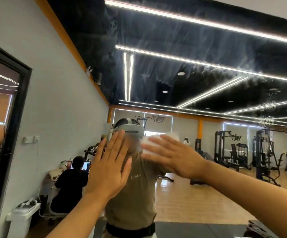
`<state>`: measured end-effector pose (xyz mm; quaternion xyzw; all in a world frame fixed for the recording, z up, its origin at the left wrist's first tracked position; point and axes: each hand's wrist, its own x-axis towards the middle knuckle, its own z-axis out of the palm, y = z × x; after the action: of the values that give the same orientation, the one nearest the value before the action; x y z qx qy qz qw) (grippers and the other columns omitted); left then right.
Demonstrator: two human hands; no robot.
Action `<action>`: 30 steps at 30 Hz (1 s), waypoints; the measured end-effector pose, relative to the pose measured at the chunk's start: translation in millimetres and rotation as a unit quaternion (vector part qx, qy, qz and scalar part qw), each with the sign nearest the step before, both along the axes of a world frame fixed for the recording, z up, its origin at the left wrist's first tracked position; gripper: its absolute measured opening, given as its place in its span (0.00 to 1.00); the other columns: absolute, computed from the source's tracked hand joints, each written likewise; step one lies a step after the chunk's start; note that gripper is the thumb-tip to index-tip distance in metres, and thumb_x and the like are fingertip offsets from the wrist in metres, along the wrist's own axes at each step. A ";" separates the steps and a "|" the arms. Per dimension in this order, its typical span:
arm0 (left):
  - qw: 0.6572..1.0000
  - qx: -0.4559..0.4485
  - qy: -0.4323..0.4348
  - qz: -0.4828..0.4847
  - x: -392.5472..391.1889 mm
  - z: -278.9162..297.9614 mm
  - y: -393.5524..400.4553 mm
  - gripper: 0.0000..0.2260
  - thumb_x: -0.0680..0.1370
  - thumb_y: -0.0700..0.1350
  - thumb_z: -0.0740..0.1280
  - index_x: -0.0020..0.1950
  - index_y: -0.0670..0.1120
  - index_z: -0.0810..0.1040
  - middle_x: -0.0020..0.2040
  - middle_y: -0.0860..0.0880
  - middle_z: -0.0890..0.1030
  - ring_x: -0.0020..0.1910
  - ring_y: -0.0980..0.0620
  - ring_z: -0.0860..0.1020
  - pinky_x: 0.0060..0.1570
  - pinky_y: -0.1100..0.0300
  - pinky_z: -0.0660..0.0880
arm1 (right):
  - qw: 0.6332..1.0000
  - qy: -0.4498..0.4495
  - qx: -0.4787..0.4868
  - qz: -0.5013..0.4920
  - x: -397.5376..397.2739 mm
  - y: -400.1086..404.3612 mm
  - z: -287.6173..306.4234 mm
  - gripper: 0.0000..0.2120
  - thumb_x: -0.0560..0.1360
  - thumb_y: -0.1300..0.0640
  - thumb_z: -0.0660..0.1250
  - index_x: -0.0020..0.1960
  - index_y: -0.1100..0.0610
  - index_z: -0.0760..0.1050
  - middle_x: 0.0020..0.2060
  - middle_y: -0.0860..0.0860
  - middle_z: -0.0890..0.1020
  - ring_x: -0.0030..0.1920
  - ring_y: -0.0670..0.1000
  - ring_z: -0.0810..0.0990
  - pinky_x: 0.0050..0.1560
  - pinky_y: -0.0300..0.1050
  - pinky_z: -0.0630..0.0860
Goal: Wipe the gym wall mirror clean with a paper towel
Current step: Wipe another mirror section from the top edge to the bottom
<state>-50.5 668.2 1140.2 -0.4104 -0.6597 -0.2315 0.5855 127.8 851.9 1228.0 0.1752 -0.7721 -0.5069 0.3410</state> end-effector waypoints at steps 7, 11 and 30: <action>1.000 0.004 0.001 0.002 -1.3 0.5 0.6 0.28 0.83 0.54 0.51 0.82 0.45 0.56 0.82 0.45 0.53 0.81 0.46 0.54 0.77 0.44 0.52 | 0.926 0.239 -0.287 0.051 -30.0 -35.5 145.2 0.25 0.85 0.55 0.55 0.80 0.52 0.56 0.80 0.53 0.58 0.80 0.57 0.50 0.80 0.56 0.47; 1.000 0.005 0.004 0.008 -2.9 0.9 0.7 0.28 0.83 0.55 0.51 0.82 0.46 0.55 0.82 0.45 0.53 0.81 0.45 0.54 0.76 0.44 0.54 | 0.872 0.310 -0.367 0.099 -52.7 -54.2 163.2 0.25 0.84 0.55 0.51 0.80 0.55 0.56 0.80 0.54 0.58 0.80 0.59 0.51 0.79 0.55 0.44; 0.999 -0.018 0.011 -0.039 -6.6 17.7 -37.2 0.27 0.82 0.51 0.55 0.80 0.45 0.59 0.81 0.47 0.57 0.81 0.52 0.51 0.79 0.54 0.45 | 0.997 0.025 0.068 -0.040 -20.1 -23.2 23.1 0.35 0.76 0.51 0.63 0.81 0.51 0.56 0.79 0.54 0.59 0.79 0.58 0.52 0.79 0.56 0.44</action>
<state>-57.1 631.0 1157.9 -0.4486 -0.6409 -0.2378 0.5758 107.7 828.7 1251.1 0.1544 -0.7337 -0.5755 0.3266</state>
